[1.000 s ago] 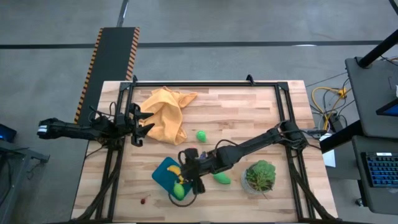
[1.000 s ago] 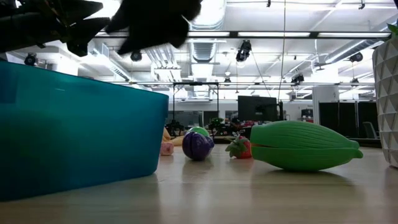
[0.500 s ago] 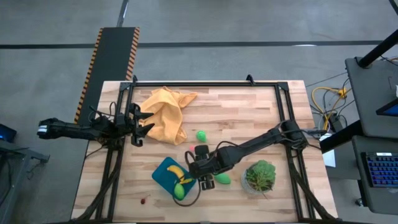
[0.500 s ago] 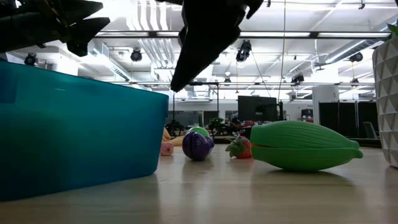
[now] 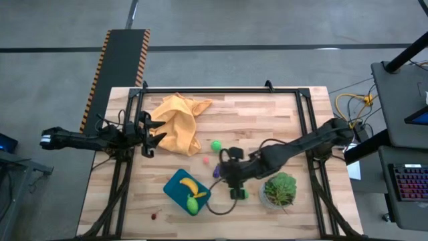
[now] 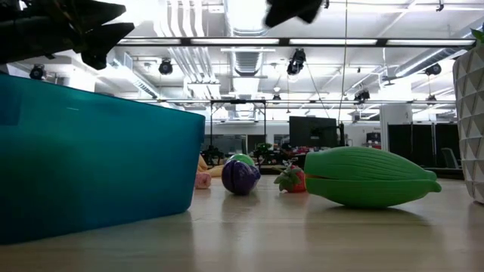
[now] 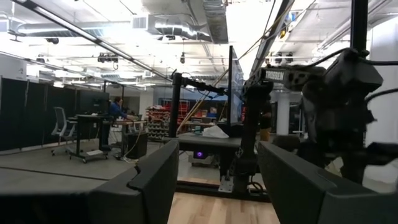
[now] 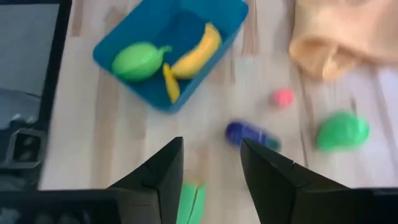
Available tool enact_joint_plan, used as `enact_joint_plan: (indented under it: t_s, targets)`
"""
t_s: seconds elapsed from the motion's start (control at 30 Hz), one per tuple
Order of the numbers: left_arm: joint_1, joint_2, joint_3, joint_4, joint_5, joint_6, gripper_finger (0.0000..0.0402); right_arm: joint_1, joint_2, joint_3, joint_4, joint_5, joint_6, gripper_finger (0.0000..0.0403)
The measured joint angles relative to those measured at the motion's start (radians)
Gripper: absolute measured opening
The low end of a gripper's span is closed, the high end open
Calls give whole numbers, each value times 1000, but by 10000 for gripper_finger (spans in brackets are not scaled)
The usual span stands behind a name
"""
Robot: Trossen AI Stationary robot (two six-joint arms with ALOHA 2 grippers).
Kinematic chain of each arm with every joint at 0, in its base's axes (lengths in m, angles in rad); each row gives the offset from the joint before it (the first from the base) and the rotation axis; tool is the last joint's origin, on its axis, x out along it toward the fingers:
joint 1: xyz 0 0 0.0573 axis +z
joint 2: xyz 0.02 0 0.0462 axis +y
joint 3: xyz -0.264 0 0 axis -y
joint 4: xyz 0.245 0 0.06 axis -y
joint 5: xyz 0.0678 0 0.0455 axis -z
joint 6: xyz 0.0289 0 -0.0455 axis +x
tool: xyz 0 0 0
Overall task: Pick and placing Produce into tupperware
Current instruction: Put the green corn into the blue bin
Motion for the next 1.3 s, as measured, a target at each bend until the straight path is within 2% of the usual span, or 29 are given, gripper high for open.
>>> enact_joint_plan:
  t_s: [0.17, 0.37, 0.47, 0.57, 0.67, 0.73, 0.87, 1.03, 1.3]
  targets:
    - [0, -1, 0, 0, -7, 0, 206, 44, -59, 4, -99, -2, 153, 151]
    - [0, 0, 0, 0, -7, -1, 206, 80, -64, 4, -102, -127, 258, 160]
    - [0, 0, 0, 0, -7, -1, 206, 84, -52, 4, -107, -222, 291, 179]
    - [0, 0, 0, 0, -7, -2, 206, 86, -36, 3, -137, -255, 351, 214]
    - [0, 0, 0, 0, -7, -2, 206, 89, -19, 3, -172, -248, 366, 259]
    - [0, -1, 0, 0, -7, -2, 206, 90, -2, 3, -192, -196, 364, 285]
    - [0, 0, 0, -1, -6, -2, 206, 89, 41, 0, -224, -123, 367, 315]
    - [0, 0, 0, 0, -6, -2, 206, 89, 102, -1, -227, -121, 378, 321]
    - [0, 0, 0, 0, -7, -2, 206, 89, 193, -2, -223, -121, 377, 308]
